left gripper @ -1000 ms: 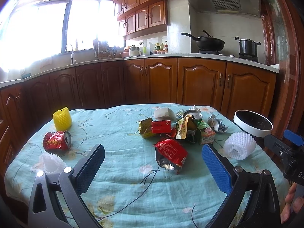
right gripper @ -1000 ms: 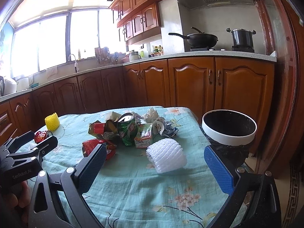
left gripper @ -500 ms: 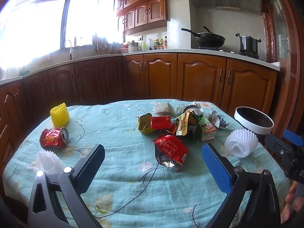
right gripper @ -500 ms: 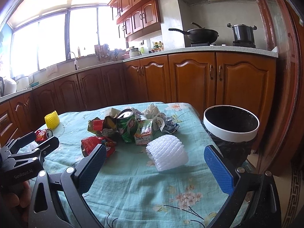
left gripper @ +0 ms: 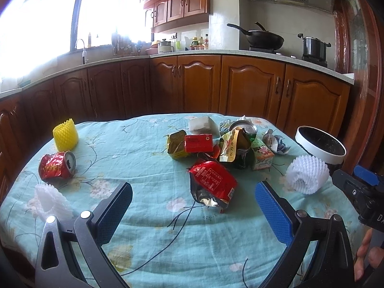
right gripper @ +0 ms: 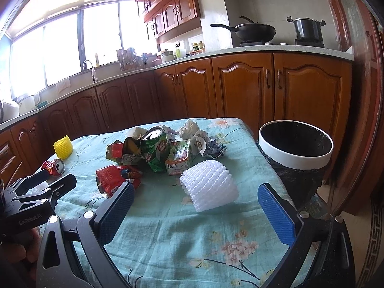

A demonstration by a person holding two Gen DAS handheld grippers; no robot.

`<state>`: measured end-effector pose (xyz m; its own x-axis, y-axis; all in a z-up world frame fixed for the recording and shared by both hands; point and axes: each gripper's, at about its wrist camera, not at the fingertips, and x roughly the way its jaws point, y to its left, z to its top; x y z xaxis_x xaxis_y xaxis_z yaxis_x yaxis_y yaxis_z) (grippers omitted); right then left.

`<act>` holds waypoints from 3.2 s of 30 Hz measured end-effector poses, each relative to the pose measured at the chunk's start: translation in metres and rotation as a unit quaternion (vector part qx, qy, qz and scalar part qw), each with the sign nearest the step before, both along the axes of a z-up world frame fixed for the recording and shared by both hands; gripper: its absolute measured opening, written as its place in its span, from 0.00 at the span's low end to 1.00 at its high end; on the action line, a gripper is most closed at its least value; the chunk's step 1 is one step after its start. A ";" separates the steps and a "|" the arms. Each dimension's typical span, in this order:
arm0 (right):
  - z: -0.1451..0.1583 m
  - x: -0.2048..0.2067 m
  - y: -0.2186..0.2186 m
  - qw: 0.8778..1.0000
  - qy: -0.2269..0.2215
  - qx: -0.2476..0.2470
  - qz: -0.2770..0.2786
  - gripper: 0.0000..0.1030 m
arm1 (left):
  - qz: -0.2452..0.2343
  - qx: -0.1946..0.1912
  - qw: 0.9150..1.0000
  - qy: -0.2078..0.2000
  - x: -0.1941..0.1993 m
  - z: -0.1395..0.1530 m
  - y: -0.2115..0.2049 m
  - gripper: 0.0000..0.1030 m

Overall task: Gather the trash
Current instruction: 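Grasp the red chip bag with the left tool while the right tool grasps the white foam net, then carry both items over the black-and-white bin and open both tools to drop them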

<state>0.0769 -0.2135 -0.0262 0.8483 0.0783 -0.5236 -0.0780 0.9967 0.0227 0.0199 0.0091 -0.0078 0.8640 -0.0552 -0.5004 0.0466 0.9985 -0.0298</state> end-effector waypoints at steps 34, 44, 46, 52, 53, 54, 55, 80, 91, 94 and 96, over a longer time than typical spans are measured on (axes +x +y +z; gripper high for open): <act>-0.018 0.035 -0.043 0.988 0.114 0.103 0.033 0.36 | -0.137 -0.097 0.981 0.096 0.058 -0.004 -0.005 0.05; -0.009 0.029 -0.077 0.988 0.102 0.113 0.003 0.36 | -0.213 -0.081 0.970 0.084 0.071 0.008 -0.051 0.04; -0.006 0.031 -0.086 0.989 0.097 0.113 -0.005 0.36 | -0.224 -0.076 0.968 0.082 0.082 0.008 -0.059 0.04; 0.001 0.039 -0.116 0.989 0.087 0.114 -0.034 0.36 | -0.247 -0.067 0.964 0.078 0.119 0.008 -0.092 0.04; 0.001 0.041 -0.120 0.989 0.086 0.113 -0.038 0.36 | -0.251 -0.065 0.963 0.076 0.125 0.008 -0.097 0.04; 0.002 0.044 -0.126 0.989 0.086 0.111 -0.043 0.36 | -0.254 -0.064 0.962 0.073 0.129 0.009 -0.102 0.04; 0.003 0.047 -0.132 0.989 0.085 0.110 -0.048 0.36 | -0.258 -0.064 0.961 0.072 0.136 0.009 -0.107 0.04; -0.010 0.149 -0.235 0.981 0.147 0.082 -0.100 0.40 | -0.288 -0.047 0.949 0.119 0.293 -0.021 -0.263 0.04; -0.022 0.159 -0.253 0.978 0.156 0.097 -0.102 0.69 | -0.263 -0.052 0.952 0.145 0.313 -0.036 -0.279 0.50; -0.018 0.152 -0.253 0.978 0.143 0.109 -0.107 0.77 | -0.260 -0.064 0.953 0.142 0.300 -0.033 -0.268 0.58; -0.016 0.145 -0.252 0.978 0.131 0.119 -0.109 0.78 | -0.258 -0.068 0.955 0.132 0.284 -0.030 -0.259 0.67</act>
